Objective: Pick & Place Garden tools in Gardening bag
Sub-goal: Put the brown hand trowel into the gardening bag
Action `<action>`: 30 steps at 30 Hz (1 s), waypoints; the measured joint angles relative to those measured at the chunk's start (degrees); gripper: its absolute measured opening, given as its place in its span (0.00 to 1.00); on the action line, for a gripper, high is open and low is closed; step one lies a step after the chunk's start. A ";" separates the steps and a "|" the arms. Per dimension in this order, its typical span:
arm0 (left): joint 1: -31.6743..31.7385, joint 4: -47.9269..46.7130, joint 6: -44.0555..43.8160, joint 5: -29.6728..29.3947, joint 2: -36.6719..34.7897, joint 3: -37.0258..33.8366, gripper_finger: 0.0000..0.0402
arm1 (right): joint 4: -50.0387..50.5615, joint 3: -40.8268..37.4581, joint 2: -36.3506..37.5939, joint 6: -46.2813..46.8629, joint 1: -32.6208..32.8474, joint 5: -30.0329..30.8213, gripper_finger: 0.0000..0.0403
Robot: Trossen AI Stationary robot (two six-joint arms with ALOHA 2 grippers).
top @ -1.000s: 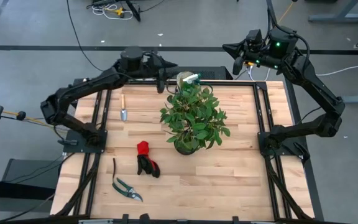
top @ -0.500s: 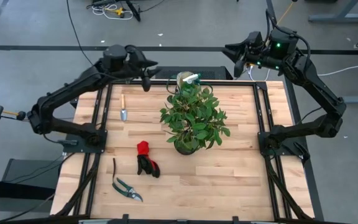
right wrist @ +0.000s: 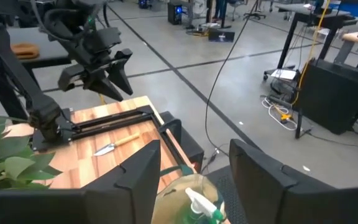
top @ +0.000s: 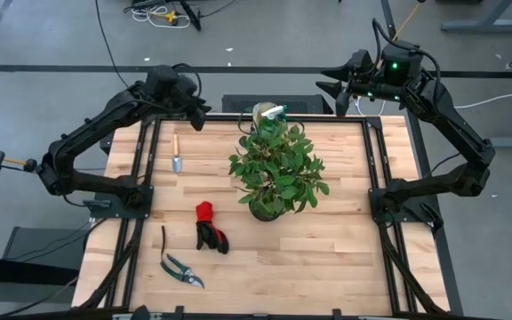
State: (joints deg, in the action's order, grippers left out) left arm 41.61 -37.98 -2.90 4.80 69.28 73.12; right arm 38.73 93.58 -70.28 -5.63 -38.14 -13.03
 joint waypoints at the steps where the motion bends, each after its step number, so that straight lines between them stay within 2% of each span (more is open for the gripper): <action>1: 0.51 -1.44 -1.19 -0.62 0.04 0.00 0.42 | 0.09 0.00 0.00 -0.02 -0.01 0.01 0.48; 8: 2.54 -10.70 -9.48 -6.77 0.04 0.00 0.42 | 0.47 0.00 0.00 -0.04 -0.01 -0.01 0.48; 16: 2.70 -20.14 -25.91 -16.24 0.04 0.00 0.42 | 0.45 0.00 0.00 -0.20 -0.01 -0.01 0.48; 30: 2.68 -25.54 -29.44 -16.94 0.10 -0.02 0.42 | 0.38 0.00 0.00 -0.10 -0.01 0.01 0.48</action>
State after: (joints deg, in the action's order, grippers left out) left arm 44.29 -63.52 -32.34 -12.14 69.38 73.10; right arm 39.11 93.58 -70.28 -5.73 -38.15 -13.02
